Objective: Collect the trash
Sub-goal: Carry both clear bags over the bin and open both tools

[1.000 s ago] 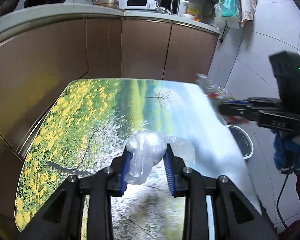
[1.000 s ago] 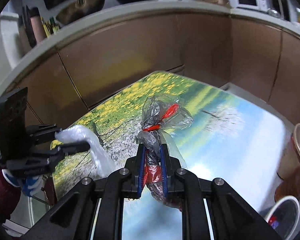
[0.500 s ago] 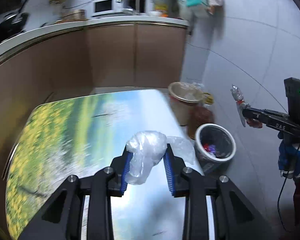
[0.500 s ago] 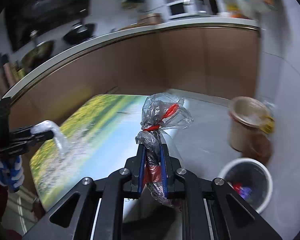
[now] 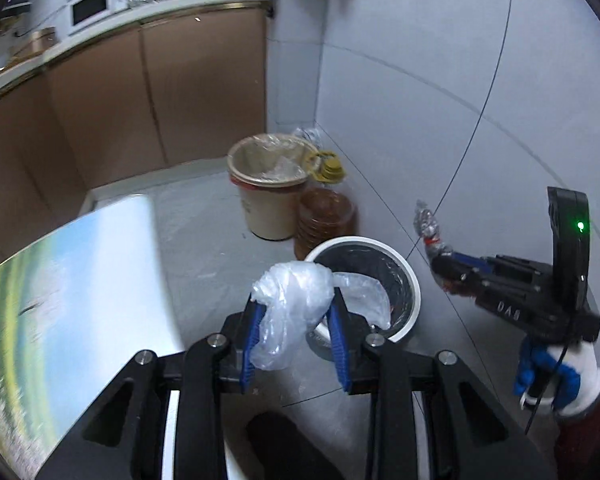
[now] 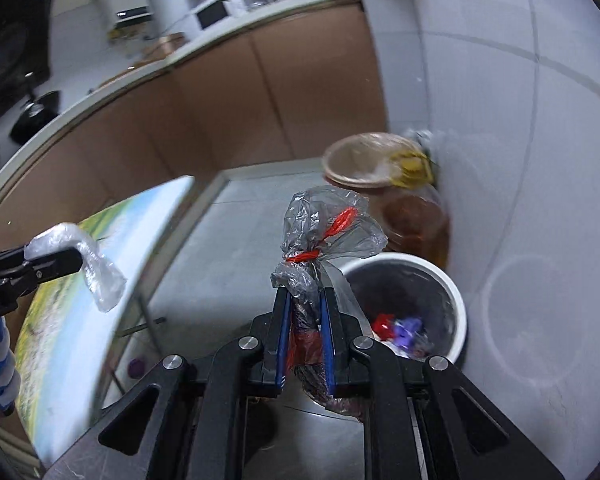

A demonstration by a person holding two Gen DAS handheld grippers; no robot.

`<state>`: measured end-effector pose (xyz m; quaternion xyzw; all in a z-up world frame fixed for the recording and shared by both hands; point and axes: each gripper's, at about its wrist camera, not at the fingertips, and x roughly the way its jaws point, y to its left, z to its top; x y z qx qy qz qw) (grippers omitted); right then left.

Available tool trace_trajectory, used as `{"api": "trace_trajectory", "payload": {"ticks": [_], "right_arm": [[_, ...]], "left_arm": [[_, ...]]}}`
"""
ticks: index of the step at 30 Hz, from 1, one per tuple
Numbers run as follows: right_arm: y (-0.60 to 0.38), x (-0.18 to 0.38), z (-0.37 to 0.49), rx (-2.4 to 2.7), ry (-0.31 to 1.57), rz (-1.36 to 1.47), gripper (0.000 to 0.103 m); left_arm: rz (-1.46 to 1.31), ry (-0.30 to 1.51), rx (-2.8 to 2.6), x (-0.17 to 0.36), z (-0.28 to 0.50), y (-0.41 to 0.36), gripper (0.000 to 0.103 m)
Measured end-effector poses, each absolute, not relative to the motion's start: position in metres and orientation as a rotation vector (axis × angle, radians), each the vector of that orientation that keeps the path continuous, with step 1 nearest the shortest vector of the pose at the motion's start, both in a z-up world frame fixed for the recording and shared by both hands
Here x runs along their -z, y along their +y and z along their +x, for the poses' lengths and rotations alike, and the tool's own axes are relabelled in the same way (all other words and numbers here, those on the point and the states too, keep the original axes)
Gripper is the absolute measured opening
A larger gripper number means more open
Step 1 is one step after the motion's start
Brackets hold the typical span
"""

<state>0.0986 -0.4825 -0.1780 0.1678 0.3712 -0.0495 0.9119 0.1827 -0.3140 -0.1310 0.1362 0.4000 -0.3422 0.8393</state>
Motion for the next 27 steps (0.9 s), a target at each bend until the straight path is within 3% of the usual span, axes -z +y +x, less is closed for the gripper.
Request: {"api": "trace_trajectory", "payload": {"ticks": [9, 27], "right_arm": [[-0.52, 0.23, 0.13, 0.158, 0.818, 0.416, 0.015], [-0.538, 0.293, 0.154, 0.203, 0.892, 0.452, 0.016]], "left_arm": [[0.375, 0.858, 0.713, 0.183, 0.204, -0.392, 0.029], [0.441, 0.856, 0.705, 0.224, 0.212, -0.434, 0.029]]}}
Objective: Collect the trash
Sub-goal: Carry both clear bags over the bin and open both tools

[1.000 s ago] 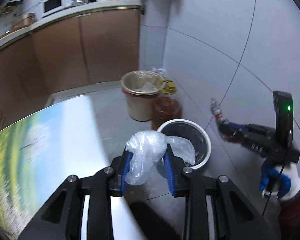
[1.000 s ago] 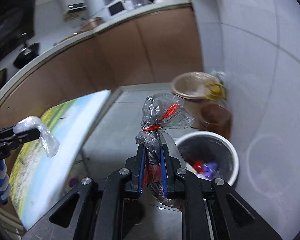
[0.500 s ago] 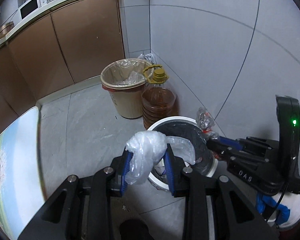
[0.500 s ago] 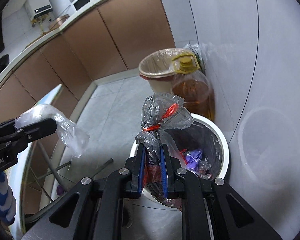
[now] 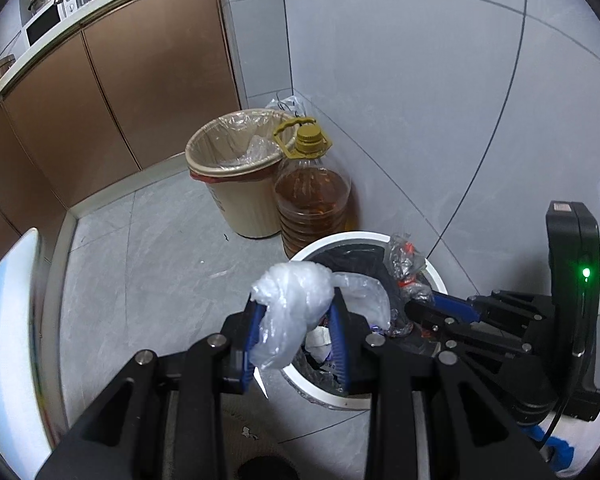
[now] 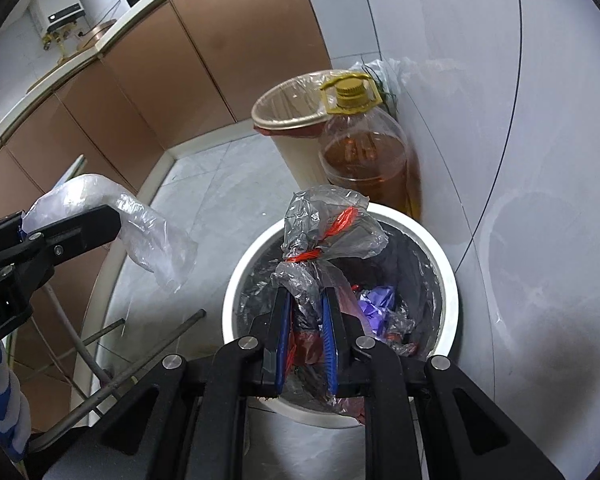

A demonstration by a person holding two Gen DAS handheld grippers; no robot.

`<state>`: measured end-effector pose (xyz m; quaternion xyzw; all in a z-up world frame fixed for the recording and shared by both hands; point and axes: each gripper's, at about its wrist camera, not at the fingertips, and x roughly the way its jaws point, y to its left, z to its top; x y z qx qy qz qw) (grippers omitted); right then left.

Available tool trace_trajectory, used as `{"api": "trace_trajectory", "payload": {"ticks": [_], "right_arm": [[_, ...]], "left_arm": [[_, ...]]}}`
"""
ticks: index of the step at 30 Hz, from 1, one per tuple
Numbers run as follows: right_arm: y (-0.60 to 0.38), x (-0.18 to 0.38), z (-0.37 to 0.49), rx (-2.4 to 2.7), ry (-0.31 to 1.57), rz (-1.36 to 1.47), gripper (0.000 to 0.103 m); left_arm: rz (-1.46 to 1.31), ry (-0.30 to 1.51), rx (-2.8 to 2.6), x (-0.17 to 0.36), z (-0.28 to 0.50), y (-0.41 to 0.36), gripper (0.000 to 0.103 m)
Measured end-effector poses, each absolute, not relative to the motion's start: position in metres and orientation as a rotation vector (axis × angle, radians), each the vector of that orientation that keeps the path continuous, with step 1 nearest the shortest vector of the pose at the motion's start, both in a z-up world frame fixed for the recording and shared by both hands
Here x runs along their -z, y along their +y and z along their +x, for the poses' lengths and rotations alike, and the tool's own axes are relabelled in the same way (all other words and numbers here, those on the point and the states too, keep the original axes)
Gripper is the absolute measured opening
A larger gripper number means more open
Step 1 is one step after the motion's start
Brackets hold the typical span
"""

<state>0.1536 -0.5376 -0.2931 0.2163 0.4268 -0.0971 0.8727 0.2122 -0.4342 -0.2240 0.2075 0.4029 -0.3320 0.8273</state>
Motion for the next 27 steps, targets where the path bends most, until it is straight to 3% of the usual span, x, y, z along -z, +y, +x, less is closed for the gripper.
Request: {"api": "trace_trajectory", "payload": {"ticks": [27], "right_arm": [[-0.55, 0.344, 0.168, 0.265, 0.968, 0.492, 0.019]], "left_arm": [[0.489, 0.926, 0.681, 0.283, 0.238, -0.474, 0.032]]}}
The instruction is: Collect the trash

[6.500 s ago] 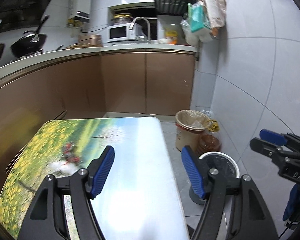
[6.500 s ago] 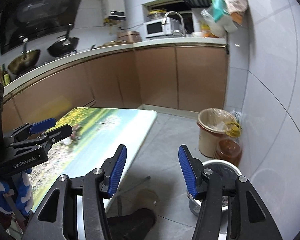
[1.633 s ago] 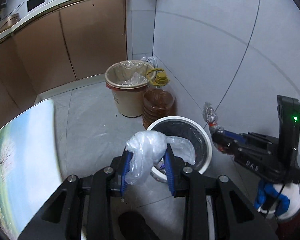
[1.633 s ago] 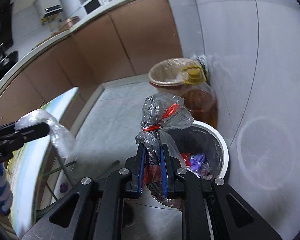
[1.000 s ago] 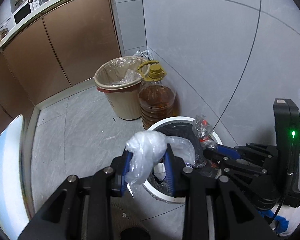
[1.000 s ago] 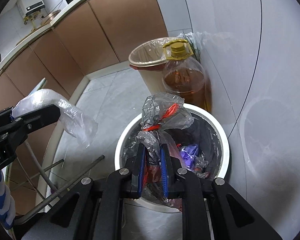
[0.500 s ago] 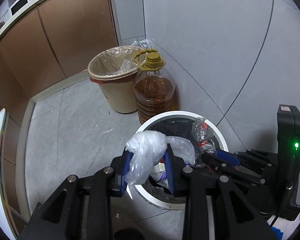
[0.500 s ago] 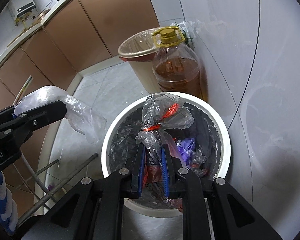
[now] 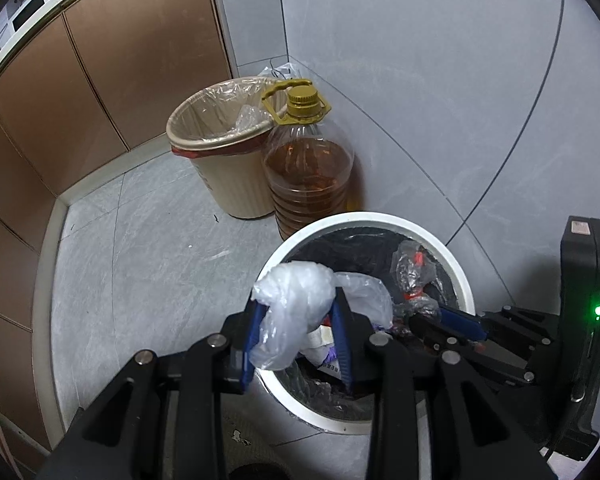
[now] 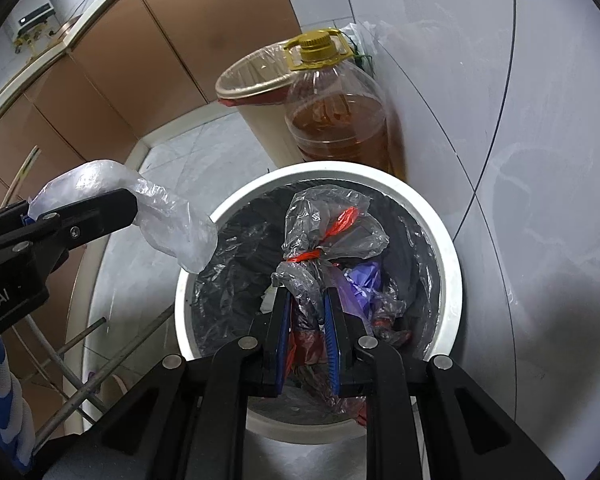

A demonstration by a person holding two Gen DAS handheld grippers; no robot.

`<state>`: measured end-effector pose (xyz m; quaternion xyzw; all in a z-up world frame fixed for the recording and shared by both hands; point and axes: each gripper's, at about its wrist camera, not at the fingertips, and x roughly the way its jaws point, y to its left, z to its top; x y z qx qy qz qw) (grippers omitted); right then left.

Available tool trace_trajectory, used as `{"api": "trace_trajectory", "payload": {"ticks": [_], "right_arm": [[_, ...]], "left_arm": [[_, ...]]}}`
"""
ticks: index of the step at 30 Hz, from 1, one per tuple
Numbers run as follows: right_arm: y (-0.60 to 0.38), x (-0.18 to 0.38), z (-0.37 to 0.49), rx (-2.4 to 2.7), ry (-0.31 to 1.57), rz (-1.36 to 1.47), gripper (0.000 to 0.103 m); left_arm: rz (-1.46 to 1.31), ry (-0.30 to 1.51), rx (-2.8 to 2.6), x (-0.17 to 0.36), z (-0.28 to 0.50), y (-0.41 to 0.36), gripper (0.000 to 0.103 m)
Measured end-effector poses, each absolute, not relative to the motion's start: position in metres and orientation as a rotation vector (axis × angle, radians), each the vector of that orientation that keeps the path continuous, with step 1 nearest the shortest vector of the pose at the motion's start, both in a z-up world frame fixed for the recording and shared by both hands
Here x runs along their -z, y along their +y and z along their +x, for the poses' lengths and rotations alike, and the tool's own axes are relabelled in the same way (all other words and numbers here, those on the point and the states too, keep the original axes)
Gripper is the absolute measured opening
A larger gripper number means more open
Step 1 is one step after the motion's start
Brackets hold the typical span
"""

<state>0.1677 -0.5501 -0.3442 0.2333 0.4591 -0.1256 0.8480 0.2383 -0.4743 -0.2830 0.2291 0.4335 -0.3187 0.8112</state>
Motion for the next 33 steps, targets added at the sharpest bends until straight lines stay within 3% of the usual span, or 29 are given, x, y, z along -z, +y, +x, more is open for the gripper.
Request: {"api": "trace_trajectory", "payload": {"ticks": [7, 9, 15, 23, 25, 27, 33], "right_arm": [[-0.55, 0.353, 0.169, 0.28, 0.983, 0.486, 0.021], [-0.55, 0.354, 0.17, 0.286, 0.983, 0.482, 0.031], [-0.549, 0.351, 0.168, 0.3, 0.984, 0.467, 0.045], [-0.546, 0.34, 0.162, 0.312, 0.976, 0.459, 0.048], [-0.543, 0.335, 0.16, 0.314, 0.97, 0.458, 0.05], [-0.539, 0.328, 0.157, 0.316, 0.961, 0.453, 0.06], [-0.52, 0.298, 0.152, 0.31, 0.931, 0.401, 0.063]], "left_arm": [[0.486, 0.936, 0.683, 0.29, 0.24, -0.479, 0.035], [0.478, 0.939, 0.685, 0.29, 0.241, -0.479, 0.048], [0.444, 0.931, 0.709, 0.283, 0.239, -0.48, 0.054], [0.403, 0.915, 0.696, 0.264, 0.234, -0.471, 0.061], [0.392, 0.908, 0.686, 0.258, 0.232, -0.465, 0.064], [0.387, 0.894, 0.674, 0.25, 0.229, -0.459, 0.065], [0.362, 0.82, 0.634, 0.216, 0.212, -0.428, 0.065]]}}
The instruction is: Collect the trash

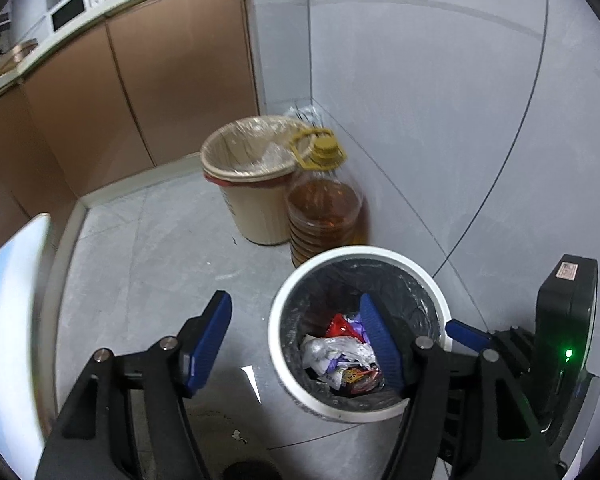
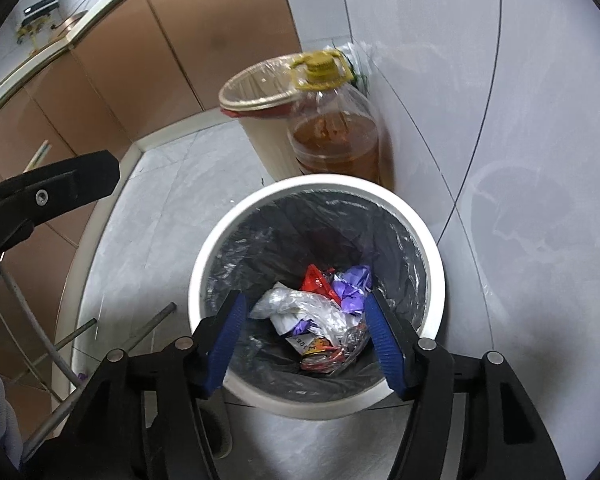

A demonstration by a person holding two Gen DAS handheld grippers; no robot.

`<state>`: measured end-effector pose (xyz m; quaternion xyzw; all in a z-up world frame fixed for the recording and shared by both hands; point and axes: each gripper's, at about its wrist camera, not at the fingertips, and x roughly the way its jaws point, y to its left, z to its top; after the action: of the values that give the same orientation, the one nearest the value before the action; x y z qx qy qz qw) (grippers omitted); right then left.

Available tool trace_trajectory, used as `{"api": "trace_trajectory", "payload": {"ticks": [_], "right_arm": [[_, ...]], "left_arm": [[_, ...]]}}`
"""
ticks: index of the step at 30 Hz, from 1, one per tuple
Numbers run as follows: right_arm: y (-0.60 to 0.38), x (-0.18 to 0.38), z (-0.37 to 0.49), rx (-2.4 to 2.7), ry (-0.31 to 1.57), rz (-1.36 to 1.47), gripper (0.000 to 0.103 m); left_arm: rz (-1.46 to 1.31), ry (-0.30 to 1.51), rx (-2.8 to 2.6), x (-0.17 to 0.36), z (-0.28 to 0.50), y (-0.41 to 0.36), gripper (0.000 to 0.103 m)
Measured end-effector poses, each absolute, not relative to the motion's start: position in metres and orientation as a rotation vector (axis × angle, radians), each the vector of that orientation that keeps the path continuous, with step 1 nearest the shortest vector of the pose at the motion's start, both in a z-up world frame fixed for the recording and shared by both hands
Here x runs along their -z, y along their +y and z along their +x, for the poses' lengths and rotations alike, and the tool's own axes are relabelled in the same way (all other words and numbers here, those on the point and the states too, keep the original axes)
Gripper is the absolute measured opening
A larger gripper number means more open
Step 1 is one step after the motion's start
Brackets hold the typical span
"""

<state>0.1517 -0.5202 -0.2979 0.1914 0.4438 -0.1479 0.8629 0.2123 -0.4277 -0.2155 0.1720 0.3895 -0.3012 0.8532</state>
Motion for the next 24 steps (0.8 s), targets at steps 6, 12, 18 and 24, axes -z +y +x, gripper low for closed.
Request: {"api": "trace_trajectory", "payload": {"ticks": [6, 12, 18, 24], "right_arm": [[-0.492, 0.25, 0.139, 0.299, 0.877, 0.311, 0.068], [-0.446, 0.193, 0.125, 0.248, 0.805, 0.215, 0.071], [-0.378, 0.139, 0.112, 0.149, 0.73, 0.114, 0.081], [-0.307, 0.102, 0.098, 0.063, 0.664, 0.032, 0.084]], "left_arm": [[0.324, 0.756, 0.581, 0.178, 0.192, -0.378, 0.065], [0.228, 0.719, 0.492, 0.143, 0.174, -0.302, 0.065], [0.182, 0.65, 0.35, 0.112, 0.146, -0.203, 0.067], [0.155, 0.602, 0.172, 0.093, 0.11, -0.102, 0.069]]}}
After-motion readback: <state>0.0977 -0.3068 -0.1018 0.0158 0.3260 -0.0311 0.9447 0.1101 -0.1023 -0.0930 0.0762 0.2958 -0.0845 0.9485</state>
